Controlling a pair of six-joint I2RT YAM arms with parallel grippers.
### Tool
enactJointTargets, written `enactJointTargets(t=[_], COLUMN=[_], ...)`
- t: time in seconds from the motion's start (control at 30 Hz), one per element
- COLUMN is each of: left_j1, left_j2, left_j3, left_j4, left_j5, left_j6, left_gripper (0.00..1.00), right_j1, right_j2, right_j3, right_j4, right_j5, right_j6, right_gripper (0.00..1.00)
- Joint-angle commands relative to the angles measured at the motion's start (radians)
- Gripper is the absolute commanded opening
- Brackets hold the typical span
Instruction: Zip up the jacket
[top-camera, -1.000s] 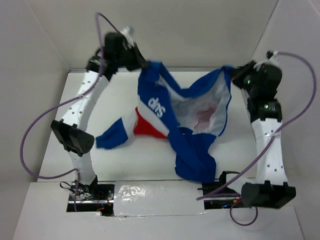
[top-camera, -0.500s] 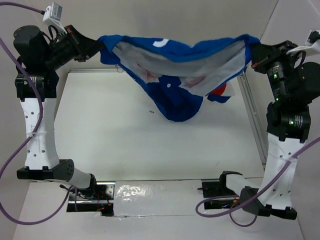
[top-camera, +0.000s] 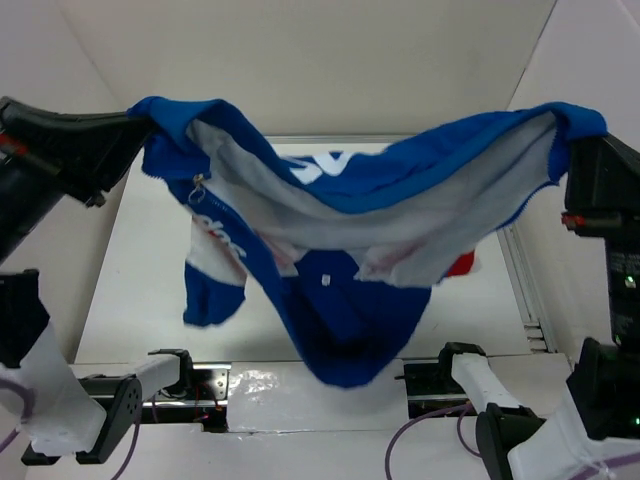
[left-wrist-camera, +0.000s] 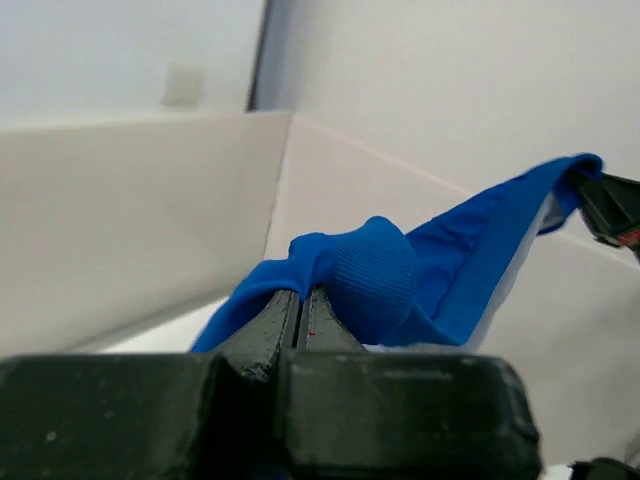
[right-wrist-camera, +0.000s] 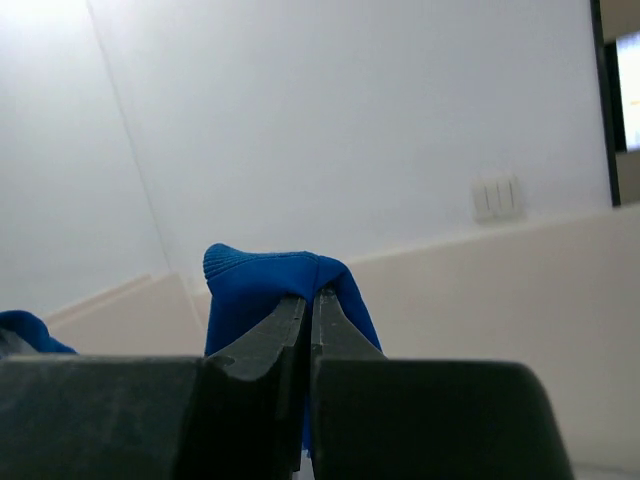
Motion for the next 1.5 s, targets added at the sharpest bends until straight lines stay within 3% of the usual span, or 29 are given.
enactJointTargets(t=[0.0, 0.13, 0.2, 0.27, 0.3, 0.33, 0.4, 0.5, 0.63, 0.67, 0.73, 0.77, 0.8, 0.83, 0.93, 1.03, 1.1, 1.23, 1.47], left_j1=[0.016, 0.018, -0.011, -0.138, -0.182, -0.253, -0.287, -0.332, -0.404, -0.413, -0.419, -0.412, -0.407, -0.404, -0.396, -0.425, -0.456, -0.638, -0.893], left_j2=[0.038, 0.098, 0.153, 0.225, 0.258, 0.325, 0.394, 0.532, 0.757, 0.804, 0.940, 0.971, 1.008, 1.007, 0.942, 0.834, 0.737, 0.558, 0.517], left_j3=[0.014, -0.043, -0.104, -0.138, -0.144, -0.147, -0.164, -0.212, -0.226, -0.198, -0.082, -0.050, -0.028, -0.043, -0.181, -0.398, -0.503, -0.828, -1.157], left_j4=[0.108, 0.192, 0.216, 0.205, 0.197, 0.177, 0.173, 0.154, 0.147, 0.130, 0.037, -0.008, -0.016, -0.014, 0.028, 0.027, 0.042, 0.082, 0.188], left_j5=[0.076, 0.148, 0.153, 0.026, -0.034, -0.124, -0.131, -0.234, -0.343, -0.361, -0.349, -0.306, -0.286, -0.269, -0.255, -0.318, -0.331, -0.378, -0.266], left_j6=[-0.099, -0.154, -0.160, -0.098, -0.067, -0.008, 0.019, 0.044, 0.062, 0.064, 0.044, 0.041, 0.034, 0.031, 0.036, 0.036, 0.034, -0.011, -0.143], left_gripper=[0.00, 0.00, 0.00, 0.00, 0.00, 0.00, 0.00, 0.00, 0.01, 0.11, 0.26, 0.59, 0.73, 0.99, 0.99, 0.99, 0.99, 0.99, 0.99], right_j1=[-0.026, -0.032, 0.038, 0.180, 0.349, 0.433, 0.559, 0.549, 0.574, 0.575, 0.567, 0.557, 0.531, 0.515, 0.445, 0.384, 0.344, 0.285, 0.267], right_j2=[0.039, 0.134, 0.165, 0.219, 0.240, 0.297, 0.377, 0.526, 0.751, 0.798, 0.950, 1.027, 1.052, 1.064, 1.000, 0.914, 0.888, 0.836, 0.744], right_j3=[0.034, 0.001, -0.061, -0.135, -0.162, -0.197, -0.194, -0.235, -0.303, -0.291, -0.190, -0.156, -0.110, -0.116, -0.247, -0.448, -0.496, -0.687, -0.953], right_j4=[0.028, 0.034, 0.045, 0.057, 0.075, 0.095, 0.059, 0.072, 0.075, 0.039, -0.042, -0.105, -0.128, -0.136, -0.049, 0.032, 0.049, 0.113, 0.177], right_j5=[-0.005, -0.054, -0.015, 0.189, 0.264, 0.474, 0.574, 0.527, 0.568, 0.577, 0.571, 0.524, 0.496, 0.458, 0.332, 0.253, 0.223, 0.094, 0.081], right_j6=[0.067, 0.107, 0.089, 0.043, -0.045, -0.084, -0.127, -0.049, 0.005, 0.024, 0.063, 0.063, 0.066, 0.066, 0.071, 0.054, 0.049, 0.061, 0.108], right_gripper=[0.00, 0.00, 0.00, 0.00, 0.00, 0.00, 0.00, 0.01, 0.18, 0.19, 0.42, 0.56, 0.74, 0.81, 1.00, 1.00, 1.00, 1.00, 1.00])
